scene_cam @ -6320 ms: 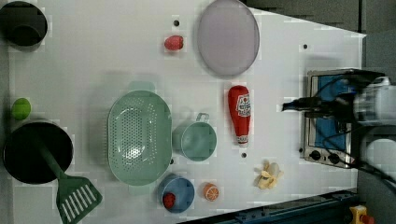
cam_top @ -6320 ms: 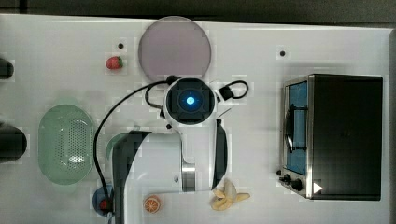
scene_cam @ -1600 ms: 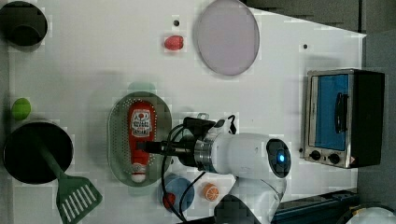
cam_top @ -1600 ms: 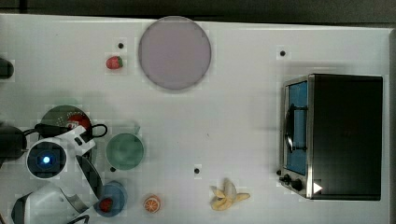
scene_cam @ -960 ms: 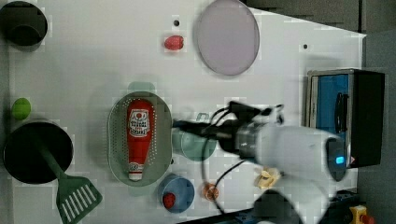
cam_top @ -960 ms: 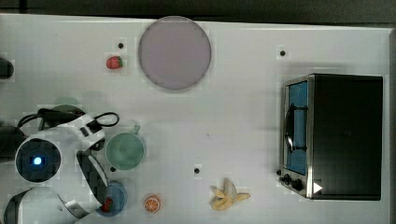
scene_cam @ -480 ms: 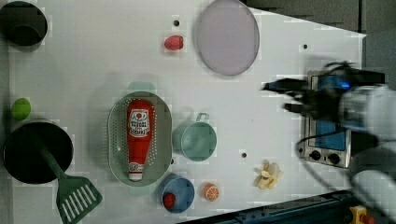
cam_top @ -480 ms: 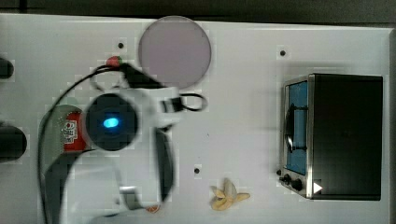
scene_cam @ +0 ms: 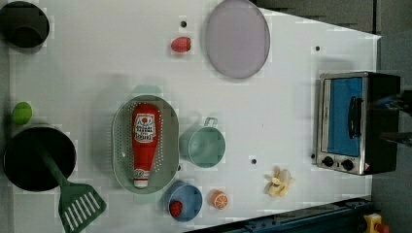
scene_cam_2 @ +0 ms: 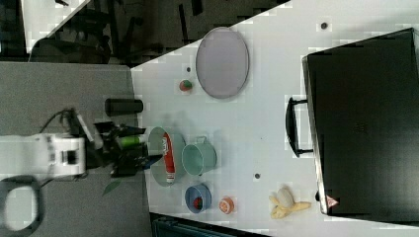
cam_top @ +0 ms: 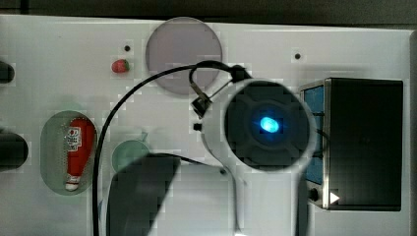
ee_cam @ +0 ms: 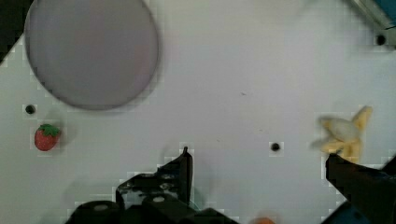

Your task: Pick Ketchup from the table and place it in strainer.

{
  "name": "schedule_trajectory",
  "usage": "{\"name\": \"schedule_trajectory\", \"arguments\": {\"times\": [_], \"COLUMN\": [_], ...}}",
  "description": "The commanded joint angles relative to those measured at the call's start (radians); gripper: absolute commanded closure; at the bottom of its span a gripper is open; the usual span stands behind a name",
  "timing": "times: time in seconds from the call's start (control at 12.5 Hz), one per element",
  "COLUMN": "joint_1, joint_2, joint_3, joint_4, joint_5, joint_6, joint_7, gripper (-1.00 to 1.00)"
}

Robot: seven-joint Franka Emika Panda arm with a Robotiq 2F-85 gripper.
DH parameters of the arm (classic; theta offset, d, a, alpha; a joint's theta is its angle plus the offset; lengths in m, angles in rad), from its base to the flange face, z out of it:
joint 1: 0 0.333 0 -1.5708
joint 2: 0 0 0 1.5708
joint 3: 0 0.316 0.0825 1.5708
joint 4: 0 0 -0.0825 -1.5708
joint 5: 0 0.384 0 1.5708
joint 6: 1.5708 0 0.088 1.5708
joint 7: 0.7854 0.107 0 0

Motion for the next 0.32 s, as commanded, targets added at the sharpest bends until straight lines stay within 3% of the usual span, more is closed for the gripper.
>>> {"name": "schedule_trajectory", "arguments": {"times": [0.08, 0.32], "joint_1": [0.018, 0.018], "joint_2": [-0.002, 0.002], "joint_3": [0.033, 0.034], "joint_4": [0.098, 0.104], "joint_5": [0.010, 0.011], "joint_6": [-0.127, -0.133], "joint_7": [0.038, 0.038], "gripper": [-1.00, -1.00]}}
